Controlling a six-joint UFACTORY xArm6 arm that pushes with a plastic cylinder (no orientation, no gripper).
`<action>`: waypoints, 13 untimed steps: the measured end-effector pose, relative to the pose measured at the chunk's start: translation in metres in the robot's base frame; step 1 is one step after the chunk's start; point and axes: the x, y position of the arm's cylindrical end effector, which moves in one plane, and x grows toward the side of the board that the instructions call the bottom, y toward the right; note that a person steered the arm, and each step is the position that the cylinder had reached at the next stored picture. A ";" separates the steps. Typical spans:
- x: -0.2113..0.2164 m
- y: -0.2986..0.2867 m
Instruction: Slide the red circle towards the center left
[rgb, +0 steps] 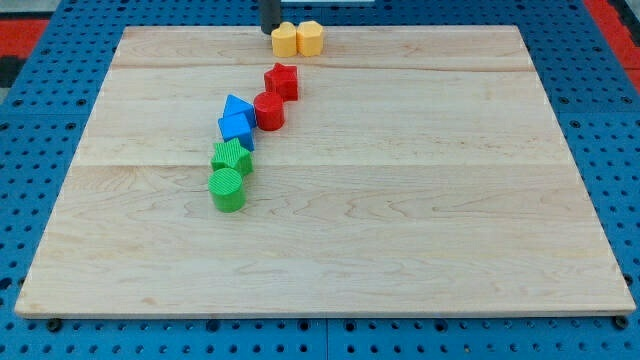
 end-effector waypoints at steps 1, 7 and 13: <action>0.000 -0.002; 0.030 -0.001; 0.114 0.081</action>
